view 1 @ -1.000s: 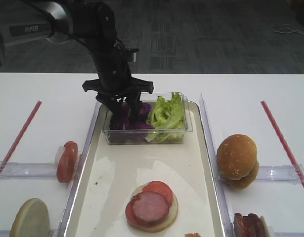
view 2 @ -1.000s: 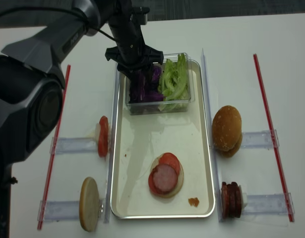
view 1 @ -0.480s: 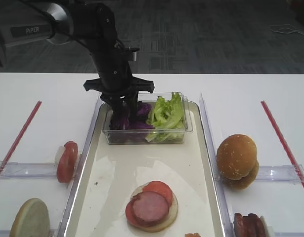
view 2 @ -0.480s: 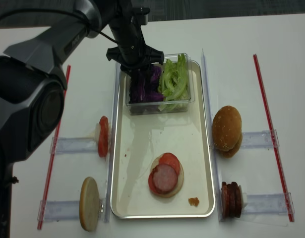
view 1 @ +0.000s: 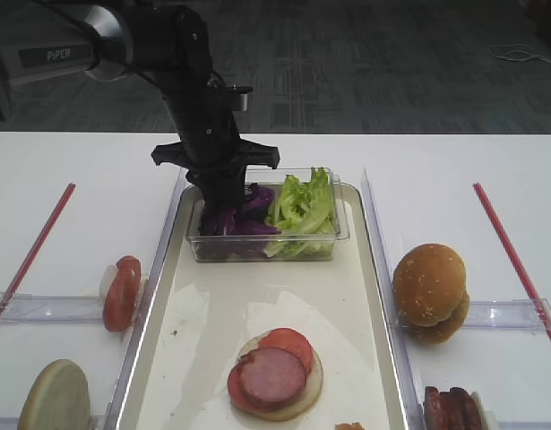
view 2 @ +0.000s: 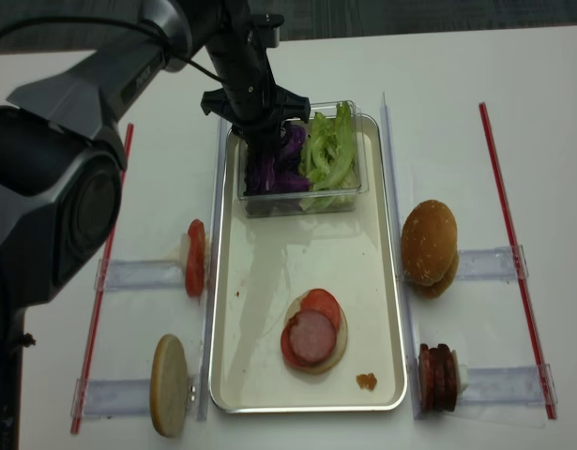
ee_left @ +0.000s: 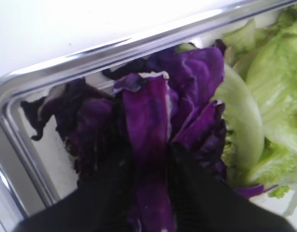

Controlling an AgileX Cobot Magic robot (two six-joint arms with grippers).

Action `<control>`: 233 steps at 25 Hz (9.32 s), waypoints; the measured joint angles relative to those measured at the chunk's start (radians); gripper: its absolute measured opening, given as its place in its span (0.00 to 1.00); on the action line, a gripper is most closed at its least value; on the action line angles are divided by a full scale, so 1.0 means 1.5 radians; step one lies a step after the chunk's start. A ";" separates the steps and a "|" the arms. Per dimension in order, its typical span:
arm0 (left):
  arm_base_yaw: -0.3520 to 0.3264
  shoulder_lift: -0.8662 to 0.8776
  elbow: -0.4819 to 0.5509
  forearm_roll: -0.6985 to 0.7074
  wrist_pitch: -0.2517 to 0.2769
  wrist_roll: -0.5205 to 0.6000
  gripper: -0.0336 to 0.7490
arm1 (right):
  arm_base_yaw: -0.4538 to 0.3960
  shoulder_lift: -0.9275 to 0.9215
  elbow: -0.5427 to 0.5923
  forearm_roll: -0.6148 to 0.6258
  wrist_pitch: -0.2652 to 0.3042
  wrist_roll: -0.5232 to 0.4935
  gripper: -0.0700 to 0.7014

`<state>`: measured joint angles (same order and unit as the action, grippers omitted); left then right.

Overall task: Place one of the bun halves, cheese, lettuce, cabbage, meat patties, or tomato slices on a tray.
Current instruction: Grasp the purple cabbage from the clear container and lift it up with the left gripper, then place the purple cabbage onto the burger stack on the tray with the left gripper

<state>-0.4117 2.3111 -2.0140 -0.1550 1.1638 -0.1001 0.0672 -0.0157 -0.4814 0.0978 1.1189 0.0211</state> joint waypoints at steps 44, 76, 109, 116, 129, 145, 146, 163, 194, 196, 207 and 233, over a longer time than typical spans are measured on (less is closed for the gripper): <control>0.000 0.000 -0.056 0.000 0.041 0.031 0.08 | 0.000 0.000 0.000 0.000 0.000 0.000 0.61; -0.004 -0.127 0.009 0.001 0.050 0.058 0.07 | 0.000 0.000 0.000 0.000 0.000 -0.002 0.61; -0.061 -0.326 0.310 0.018 0.044 0.096 0.07 | 0.000 0.000 0.000 0.000 -0.001 -0.002 0.61; -0.061 -0.363 0.392 0.003 0.034 0.099 0.07 | 0.000 0.000 0.000 0.000 -0.001 -0.002 0.61; -0.141 -0.390 0.512 -0.014 -0.053 0.106 0.07 | 0.000 0.000 0.000 0.000 -0.001 -0.002 0.61; -0.202 -0.390 0.524 -0.020 -0.125 0.187 0.07 | 0.000 0.000 0.000 0.000 -0.001 -0.002 0.61; -0.203 -0.390 0.524 -0.025 -0.125 0.203 0.07 | 0.000 0.000 0.000 0.000 -0.001 -0.002 0.61; -0.216 -0.344 0.498 -0.087 -0.098 0.425 0.07 | 0.000 0.000 0.000 0.000 -0.001 0.000 0.61; -0.260 -0.288 0.443 -0.038 -0.052 0.617 0.07 | 0.000 0.000 0.000 0.000 0.000 0.000 0.61; -0.260 -0.288 0.443 -0.035 -0.055 0.617 0.07 | 0.000 0.000 0.000 0.000 0.000 0.000 0.61; -0.260 -0.288 0.443 -0.047 -0.073 0.617 0.07 | 0.000 0.000 0.000 0.000 0.000 0.000 0.61; -0.260 -0.273 0.443 -0.035 -0.055 0.582 0.21 | 0.000 0.000 0.000 0.000 0.000 0.000 0.61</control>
<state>-0.8018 1.9019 -1.3488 -0.2072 1.0818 0.7733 0.0672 -0.0157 -0.4814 0.0978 1.1189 0.0212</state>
